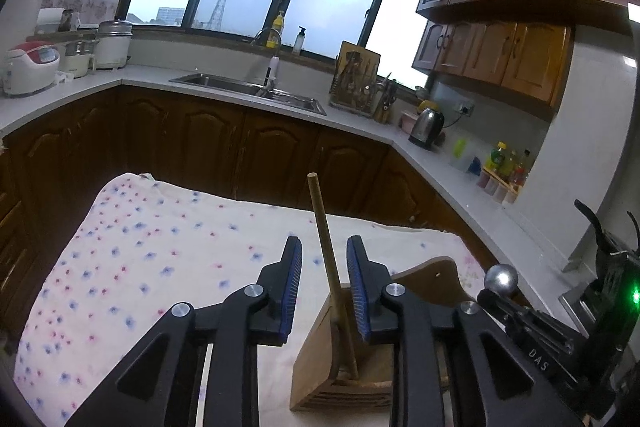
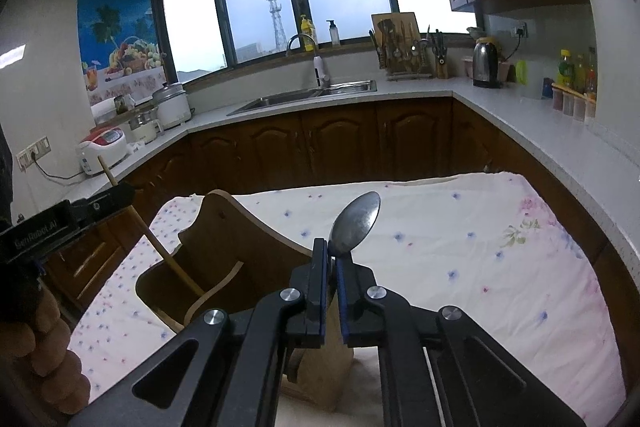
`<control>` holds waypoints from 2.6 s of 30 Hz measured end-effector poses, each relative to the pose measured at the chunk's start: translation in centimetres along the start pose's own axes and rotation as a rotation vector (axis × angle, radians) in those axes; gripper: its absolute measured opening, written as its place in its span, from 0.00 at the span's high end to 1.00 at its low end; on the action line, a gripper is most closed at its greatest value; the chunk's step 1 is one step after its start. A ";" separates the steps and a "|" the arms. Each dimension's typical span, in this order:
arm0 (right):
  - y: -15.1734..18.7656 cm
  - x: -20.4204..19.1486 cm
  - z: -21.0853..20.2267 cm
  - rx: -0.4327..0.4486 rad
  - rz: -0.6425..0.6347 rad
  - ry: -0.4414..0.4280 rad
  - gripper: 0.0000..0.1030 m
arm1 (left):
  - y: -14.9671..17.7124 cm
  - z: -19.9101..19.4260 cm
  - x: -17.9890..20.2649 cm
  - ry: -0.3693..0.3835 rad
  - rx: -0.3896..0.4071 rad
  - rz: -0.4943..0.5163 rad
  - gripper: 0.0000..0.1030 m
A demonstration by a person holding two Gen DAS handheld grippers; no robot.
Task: Organize utensils
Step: 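Open the left tool while the right tool opens, releasing both into the holder, then move both tools back over the remaining utensils, then grasp a steel chopstick with the left tool while the right tool grasps a bamboo chopstick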
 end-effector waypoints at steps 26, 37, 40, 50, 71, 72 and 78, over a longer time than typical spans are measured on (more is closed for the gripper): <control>5.5 3.2 -12.1 0.066 0.235 -0.093 0.20 | 4.9 -14.1 -2.0 -0.063 -0.056 -0.077 0.10; 10.0 2.5 -17.1 0.022 0.177 -0.030 0.20 | 8.8 -21.0 -1.4 -0.084 -0.141 -0.098 0.10; 11.3 2.5 -17.7 0.004 0.167 -0.020 0.20 | 9.5 -22.0 -1.0 -0.085 -0.160 -0.094 0.10; 14.4 3.2 -18.3 -0.042 0.159 0.061 0.20 | 11.4 -23.0 -0.7 -0.105 -0.244 -0.089 0.10; 15.1 4.0 -13.6 -0.180 0.188 0.039 0.58 | 11.8 -18.4 0.6 -0.148 -0.341 -0.021 0.17; 15.1 4.0 -13.2 -0.189 0.188 0.034 0.59 | 12.0 -18.0 0.7 -0.143 -0.359 -0.011 0.19; 15.5 4.1 -10.4 -0.273 0.171 0.048 0.75 | 12.4 -14.8 1.4 -0.136 -0.446 0.027 0.41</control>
Point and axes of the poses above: each gripper's, at about its wrist camera, not at the fingertips, and z roughly the way its jaws point, x to its right, y to its underside, the point moved 2 cm from there along z, roughly the way its jaws point
